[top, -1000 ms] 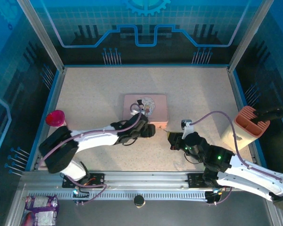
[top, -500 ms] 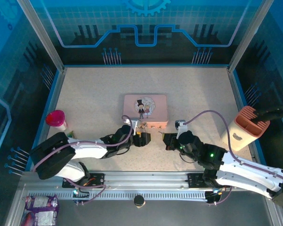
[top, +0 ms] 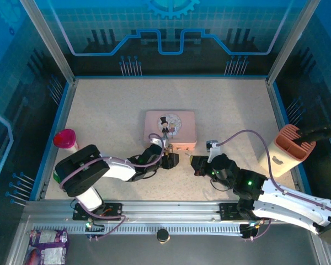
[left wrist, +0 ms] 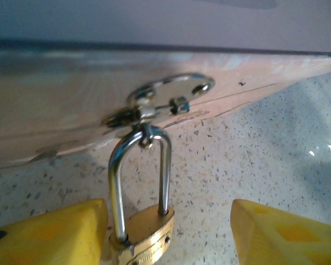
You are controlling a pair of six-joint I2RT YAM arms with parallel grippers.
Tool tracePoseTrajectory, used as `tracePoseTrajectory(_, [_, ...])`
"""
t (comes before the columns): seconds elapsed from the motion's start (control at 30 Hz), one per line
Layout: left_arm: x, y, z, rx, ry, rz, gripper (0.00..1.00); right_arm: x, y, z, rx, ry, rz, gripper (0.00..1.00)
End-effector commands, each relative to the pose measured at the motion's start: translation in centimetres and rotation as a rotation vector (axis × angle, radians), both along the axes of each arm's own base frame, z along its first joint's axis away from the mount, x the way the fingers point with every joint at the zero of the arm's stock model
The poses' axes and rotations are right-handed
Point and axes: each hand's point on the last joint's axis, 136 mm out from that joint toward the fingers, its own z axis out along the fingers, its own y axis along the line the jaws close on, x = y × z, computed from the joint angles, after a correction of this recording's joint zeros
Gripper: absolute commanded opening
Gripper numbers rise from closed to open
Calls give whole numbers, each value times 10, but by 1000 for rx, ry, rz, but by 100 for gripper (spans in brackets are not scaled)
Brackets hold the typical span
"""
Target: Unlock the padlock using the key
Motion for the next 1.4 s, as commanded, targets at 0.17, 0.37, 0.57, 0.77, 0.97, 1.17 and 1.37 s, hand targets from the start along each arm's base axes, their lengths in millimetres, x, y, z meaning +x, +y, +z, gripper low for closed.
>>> tracePoseTrajectory(0.17, [13,-5,-5,18,5,26,49,-2,4,2,19,0,7,0])
tracePoseTrajectory(0.37, [14,2,-8,33,15,61,30,-2,4,-2,19,14,-4,0])
tracePoseTrajectory(0.57, [12,3,-5,23,14,62,18,-1,2,-15,18,61,-34,0])
tracePoseTrajectory(0.77, [9,3,7,-15,19,70,10,0,1,-27,36,115,-78,0])
tracePoseTrajectory(0.97, [4,-1,26,-118,68,95,4,-1,2,-46,120,189,-120,0])
tracePoseTrajectory(1.17, [2,-10,51,-324,136,143,1,0,17,-68,308,246,-179,0])
tracePoseTrajectory(1.37, [0,-12,78,-481,185,166,1,2,30,-66,339,244,-156,0])
